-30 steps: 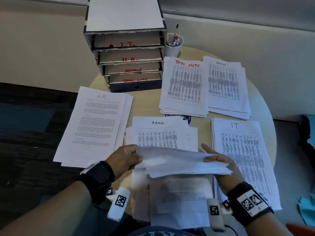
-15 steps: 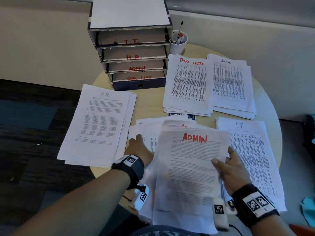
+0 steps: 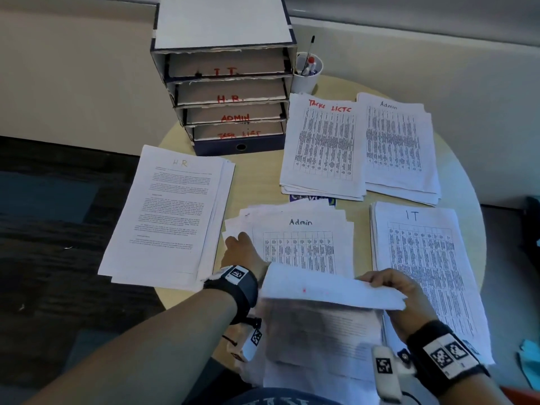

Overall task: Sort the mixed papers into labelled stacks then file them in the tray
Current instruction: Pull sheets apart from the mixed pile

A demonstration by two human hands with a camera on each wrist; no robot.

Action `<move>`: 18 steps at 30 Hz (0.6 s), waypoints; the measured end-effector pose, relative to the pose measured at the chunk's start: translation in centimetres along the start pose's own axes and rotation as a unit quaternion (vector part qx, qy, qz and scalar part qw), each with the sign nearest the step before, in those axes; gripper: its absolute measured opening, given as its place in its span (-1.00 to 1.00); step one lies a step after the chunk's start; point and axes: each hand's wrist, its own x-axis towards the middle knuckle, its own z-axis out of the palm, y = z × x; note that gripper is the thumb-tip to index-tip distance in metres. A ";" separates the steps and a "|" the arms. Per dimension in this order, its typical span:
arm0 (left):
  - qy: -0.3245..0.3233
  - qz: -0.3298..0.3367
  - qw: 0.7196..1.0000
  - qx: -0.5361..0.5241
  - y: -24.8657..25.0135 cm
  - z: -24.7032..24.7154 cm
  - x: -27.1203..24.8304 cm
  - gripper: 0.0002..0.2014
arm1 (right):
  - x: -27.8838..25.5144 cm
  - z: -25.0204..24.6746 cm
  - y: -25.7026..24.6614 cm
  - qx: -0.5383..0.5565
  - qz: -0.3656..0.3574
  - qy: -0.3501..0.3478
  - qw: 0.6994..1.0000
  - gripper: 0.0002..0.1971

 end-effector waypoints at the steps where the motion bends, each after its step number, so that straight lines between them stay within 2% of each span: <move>1: -0.010 0.009 1.000 0.003 0.0 0.0 0.2 -0.28 | 0.1 -0.2 0.1 0.005 0.005 0.008 1.000 -0.50; 4: -0.034 0.022 0.999 -0.032 -0.5 -0.1 0.7 -0.37 | 0.3 -0.4 -0.2 0.030 0.021 0.052 0.998 -0.75; 8: -0.020 0.037 0.998 -0.043 -0.7 0.2 0.6 -0.61 | 0.7 -0.4 -0.1 0.113 0.035 0.050 0.992 -0.75; 9: -0.004 0.038 0.998 -0.041 -0.6 0.4 0.4 -0.57 | 0.6 -0.5 -0.1 0.122 0.038 0.053 0.990 -0.75; 12: 0.038 0.052 0.998 0.004 0.1 1.1 -0.2 -0.26 | 0.5 -1.5 0.1 0.150 0.048 0.049 0.986 -0.71; 14: 0.031 0.054 0.997 0.047 0.7 1.1 -0.4 -0.10 | 0.0 -0.9 -0.2 0.169 0.058 0.048 0.983 -0.83; 15: 0.020 0.045 0.997 0.055 1.1 0.9 -0.3 -0.06 | -0.3 -0.3 -0.3 0.198 0.056 0.074 0.976 -0.83; 17: -0.007 0.024 0.998 0.049 1.7 0.3 0.2 -0.12 | -0.5 1.7 -0.8 0.246 0.093 0.170 0.950 -0.44; 18: -0.016 0.013 0.999 0.034 1.8 0.0 0.5 -0.18 | -0.6 2.2 -1.2 0.259 0.096 0.192 0.942 -0.34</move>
